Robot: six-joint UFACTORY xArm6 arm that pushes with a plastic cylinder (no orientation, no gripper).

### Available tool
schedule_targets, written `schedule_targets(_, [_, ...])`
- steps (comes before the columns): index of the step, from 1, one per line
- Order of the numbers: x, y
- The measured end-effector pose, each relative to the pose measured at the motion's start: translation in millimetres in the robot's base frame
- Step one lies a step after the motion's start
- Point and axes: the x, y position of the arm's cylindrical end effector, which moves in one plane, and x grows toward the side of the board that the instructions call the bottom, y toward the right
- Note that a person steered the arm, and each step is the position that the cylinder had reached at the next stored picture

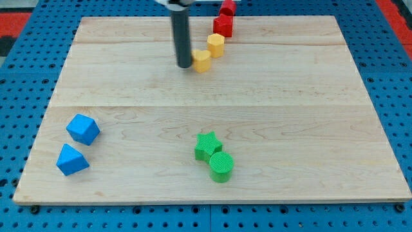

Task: Move the blue cube on top of the green star

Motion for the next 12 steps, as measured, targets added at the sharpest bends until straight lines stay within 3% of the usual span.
schedule_targets(1, [5.2,23.4])
schedule_targets(2, [116.5,54.5])
schedule_targets(3, [197.2,119.4])
schedule_targets(4, [258.5,137.0])
schedule_targets(6, [246.1,33.2])
schedule_targets(7, [246.8,35.2])
schedule_targets(8, [277.8,43.9])
schedule_targets(10, [274.5,-193.6])
schedule_targets(11, [255.2,-182.9])
schedule_targets(12, [188.1,-207.0])
